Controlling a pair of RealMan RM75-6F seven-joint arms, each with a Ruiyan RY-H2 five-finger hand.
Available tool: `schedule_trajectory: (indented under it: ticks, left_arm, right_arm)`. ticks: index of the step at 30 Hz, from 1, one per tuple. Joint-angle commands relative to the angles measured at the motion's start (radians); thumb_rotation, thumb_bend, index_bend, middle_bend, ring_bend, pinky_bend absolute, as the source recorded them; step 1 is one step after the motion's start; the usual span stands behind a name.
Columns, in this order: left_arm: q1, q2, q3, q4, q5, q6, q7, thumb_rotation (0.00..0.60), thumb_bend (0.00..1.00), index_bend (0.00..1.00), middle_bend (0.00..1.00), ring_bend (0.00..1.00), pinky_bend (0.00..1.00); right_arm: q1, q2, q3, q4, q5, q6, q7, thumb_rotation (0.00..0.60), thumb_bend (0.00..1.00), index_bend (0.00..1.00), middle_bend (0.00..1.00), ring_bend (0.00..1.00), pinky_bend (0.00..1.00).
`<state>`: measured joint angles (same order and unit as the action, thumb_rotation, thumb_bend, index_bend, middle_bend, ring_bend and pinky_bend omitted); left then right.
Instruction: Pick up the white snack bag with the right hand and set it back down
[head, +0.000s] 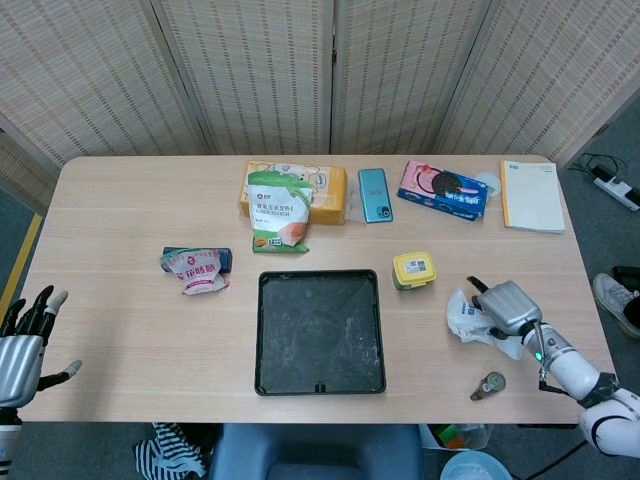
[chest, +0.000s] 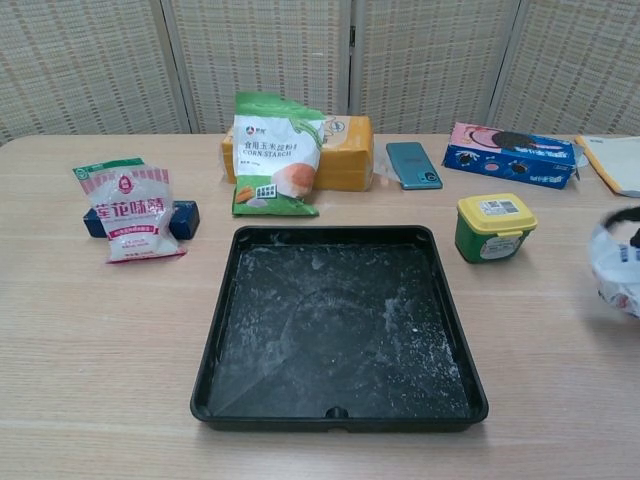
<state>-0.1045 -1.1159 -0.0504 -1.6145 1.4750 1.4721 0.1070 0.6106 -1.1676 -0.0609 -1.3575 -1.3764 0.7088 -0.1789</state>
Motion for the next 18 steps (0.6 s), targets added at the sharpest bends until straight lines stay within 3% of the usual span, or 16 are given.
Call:
schedule_trajectory:
  ticks: [1, 7, 10, 18]
  left_arm:
    - [0.001, 0.0, 0.0, 0.0, 0.001, 0.002, -0.001, 0.6, 0.18, 0.0, 0.0, 0.21, 0.1]
    - [0.001, 0.001, 0.0, 0.0, 0.001, 0.002, -0.003, 0.6, 0.18, 0.0, 0.0, 0.21, 0.1]
    - [0.001, 0.0, 0.0, 0.001, 0.002, 0.004, -0.003, 0.6, 0.18, 0.0, 0.0, 0.21, 0.1]
    - [0.001, 0.0, -0.002, 0.002, -0.001, 0.004, -0.002, 0.6, 0.18, 0.0, 0.0, 0.22, 0.1]
  right_arm:
    - [-0.005, 0.015, 0.007, -0.037, 0.051, 0.001, -0.061, 0.6, 0.27, 0.0, 0.0, 0.42, 0.77]
    - [-0.018, 0.036, 0.015, -0.081, 0.079, 0.037, -0.101, 0.6, 0.27, 0.0, 0.0, 0.14, 0.39]
    - [-0.031, 0.059, 0.024, -0.113, 0.073, 0.079, -0.096, 0.6, 0.26, 0.0, 0.0, 0.07, 0.27]
    - [-0.122, 0.154, 0.042, -0.232, -0.026, 0.306, -0.006, 0.6, 0.23, 0.0, 0.0, 0.0, 0.08]
